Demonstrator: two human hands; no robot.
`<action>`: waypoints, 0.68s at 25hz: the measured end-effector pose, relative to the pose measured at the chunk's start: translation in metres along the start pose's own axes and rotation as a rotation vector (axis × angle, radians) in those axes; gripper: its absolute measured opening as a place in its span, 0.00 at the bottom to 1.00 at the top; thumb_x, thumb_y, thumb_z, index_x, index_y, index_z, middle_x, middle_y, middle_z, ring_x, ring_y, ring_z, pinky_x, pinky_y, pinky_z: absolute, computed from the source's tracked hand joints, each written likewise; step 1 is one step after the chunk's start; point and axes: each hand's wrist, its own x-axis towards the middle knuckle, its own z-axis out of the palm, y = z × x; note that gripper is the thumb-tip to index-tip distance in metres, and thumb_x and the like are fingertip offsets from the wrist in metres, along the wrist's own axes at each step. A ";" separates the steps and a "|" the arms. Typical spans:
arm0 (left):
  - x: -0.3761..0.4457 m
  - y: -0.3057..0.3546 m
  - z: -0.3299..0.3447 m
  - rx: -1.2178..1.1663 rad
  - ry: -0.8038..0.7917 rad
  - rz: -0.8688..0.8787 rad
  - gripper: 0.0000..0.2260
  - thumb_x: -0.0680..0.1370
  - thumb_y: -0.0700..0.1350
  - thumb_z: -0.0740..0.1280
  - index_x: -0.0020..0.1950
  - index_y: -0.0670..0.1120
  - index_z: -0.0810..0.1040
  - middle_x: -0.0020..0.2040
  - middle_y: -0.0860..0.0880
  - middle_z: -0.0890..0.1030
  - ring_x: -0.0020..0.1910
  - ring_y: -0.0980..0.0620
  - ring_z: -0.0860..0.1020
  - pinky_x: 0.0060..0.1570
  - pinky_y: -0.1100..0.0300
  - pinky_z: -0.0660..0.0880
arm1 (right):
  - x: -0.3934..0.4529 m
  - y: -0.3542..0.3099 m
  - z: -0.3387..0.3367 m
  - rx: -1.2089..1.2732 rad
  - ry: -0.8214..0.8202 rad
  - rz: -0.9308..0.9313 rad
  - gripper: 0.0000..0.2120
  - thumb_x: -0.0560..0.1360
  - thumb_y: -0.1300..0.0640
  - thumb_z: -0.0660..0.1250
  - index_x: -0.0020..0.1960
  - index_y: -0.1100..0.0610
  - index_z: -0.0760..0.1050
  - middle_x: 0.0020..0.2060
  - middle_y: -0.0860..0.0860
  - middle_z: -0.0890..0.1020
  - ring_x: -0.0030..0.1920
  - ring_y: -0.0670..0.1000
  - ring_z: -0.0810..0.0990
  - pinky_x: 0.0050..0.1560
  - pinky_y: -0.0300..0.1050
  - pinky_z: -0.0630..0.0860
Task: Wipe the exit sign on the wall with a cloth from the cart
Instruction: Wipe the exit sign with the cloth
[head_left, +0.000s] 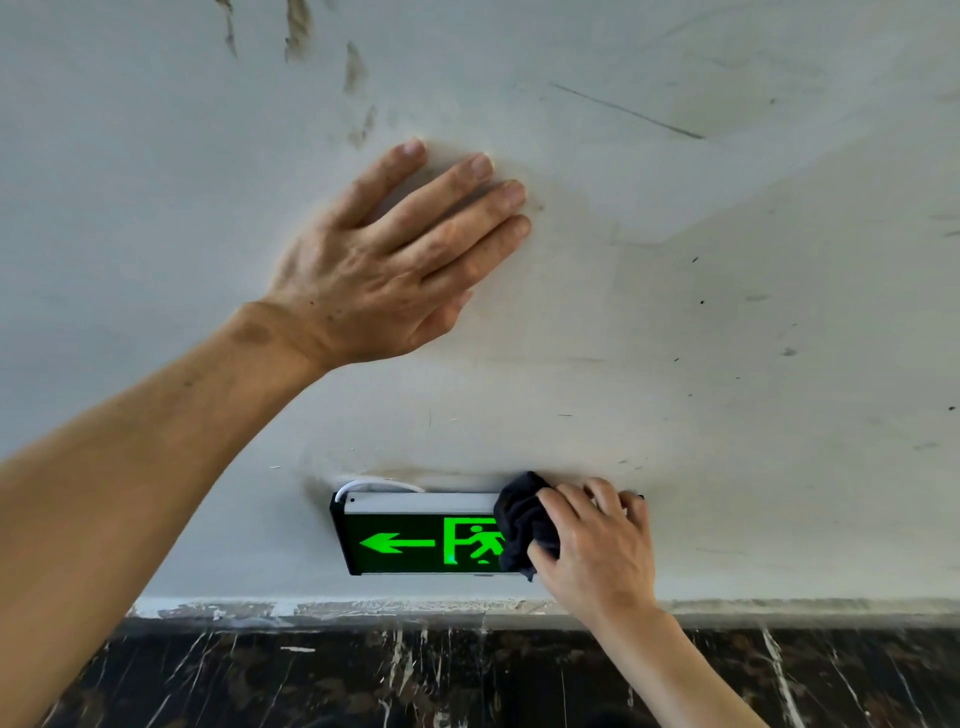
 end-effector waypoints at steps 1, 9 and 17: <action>0.000 0.000 0.000 0.001 0.001 -0.001 0.24 0.79 0.45 0.64 0.76 0.42 0.72 0.75 0.44 0.68 0.73 0.43 0.69 0.74 0.44 0.59 | -0.001 0.005 0.000 -0.002 0.007 0.010 0.18 0.61 0.43 0.69 0.48 0.50 0.82 0.43 0.44 0.85 0.49 0.55 0.80 0.49 0.52 0.63; -0.002 0.000 0.002 0.011 -0.002 0.002 0.25 0.79 0.46 0.63 0.77 0.42 0.70 0.75 0.44 0.69 0.74 0.42 0.68 0.74 0.42 0.60 | -0.014 0.034 -0.005 -0.011 -0.053 0.171 0.21 0.59 0.47 0.76 0.50 0.53 0.82 0.43 0.46 0.85 0.49 0.56 0.79 0.47 0.54 0.73; -0.003 0.001 0.003 0.017 -0.010 0.002 0.27 0.79 0.47 0.63 0.78 0.42 0.68 0.76 0.44 0.67 0.75 0.42 0.67 0.75 0.42 0.59 | -0.037 0.034 -0.012 0.092 -0.072 0.274 0.21 0.57 0.52 0.80 0.48 0.55 0.83 0.40 0.48 0.86 0.47 0.57 0.80 0.45 0.54 0.75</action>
